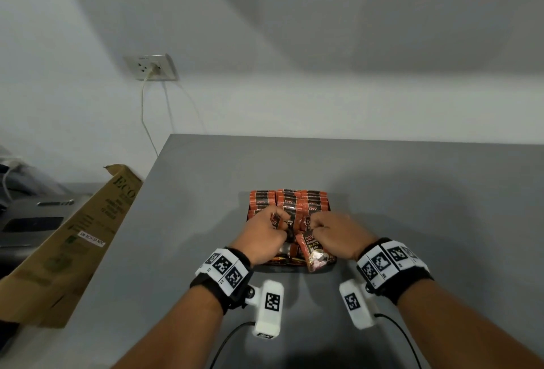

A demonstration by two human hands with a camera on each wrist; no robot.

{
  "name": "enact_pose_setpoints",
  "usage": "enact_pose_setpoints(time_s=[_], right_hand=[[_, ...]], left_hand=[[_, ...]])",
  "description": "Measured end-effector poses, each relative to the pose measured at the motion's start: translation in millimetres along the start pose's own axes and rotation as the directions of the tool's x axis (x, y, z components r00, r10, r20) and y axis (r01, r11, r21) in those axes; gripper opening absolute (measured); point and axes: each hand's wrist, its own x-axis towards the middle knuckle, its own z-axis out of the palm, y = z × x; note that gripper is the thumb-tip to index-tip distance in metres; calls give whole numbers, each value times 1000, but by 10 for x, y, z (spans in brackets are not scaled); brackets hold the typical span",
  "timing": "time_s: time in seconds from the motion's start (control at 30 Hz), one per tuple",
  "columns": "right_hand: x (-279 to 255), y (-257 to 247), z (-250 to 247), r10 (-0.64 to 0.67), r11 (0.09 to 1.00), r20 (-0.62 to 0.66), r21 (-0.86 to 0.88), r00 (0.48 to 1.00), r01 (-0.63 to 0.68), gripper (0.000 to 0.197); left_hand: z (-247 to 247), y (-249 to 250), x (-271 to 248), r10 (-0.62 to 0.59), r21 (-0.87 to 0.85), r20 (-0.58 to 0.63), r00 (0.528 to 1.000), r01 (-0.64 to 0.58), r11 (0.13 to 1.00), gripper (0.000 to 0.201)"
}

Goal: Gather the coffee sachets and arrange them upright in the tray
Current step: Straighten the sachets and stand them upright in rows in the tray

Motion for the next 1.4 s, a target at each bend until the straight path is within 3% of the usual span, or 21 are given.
enact_pose_setpoints(time_s=[0.27,0.47,0.63,0.73,0.8,1.07,1.23,1.4], right_hand=[[-318,-4,59,-69,976,72,209,995,52,23],[-440,117,186,-70,955,49,291,996,52,25],[-376,194,117,18,907,-100,420,995,26,18],[-201,314,-23,145,943,-293,331,945,-42,15],[-88,368,-124,160,971,-364,226,917,-79,13],[153,303,94,85,981,-173,-160,981,-113,14],[156,309,195,-27,958,-259,-283,966,-49,19],[142,323,209,-40,974,-305,-223,952,-31,23]], left_hand=[[-25,-44,-148,83,152,149,985,-105,983,47],[74,-83,-178,191,396,202,961,-258,881,42],[60,-32,-165,198,374,179,964,-253,892,38],[44,-17,-149,185,313,149,971,-224,923,36],[33,-15,-143,185,285,103,977,-207,936,34],[-27,-13,-172,163,230,33,986,-166,959,36],[-81,-77,-180,104,51,-18,994,-103,993,33],[-138,-78,-170,-8,-175,-78,997,-5,984,40]])
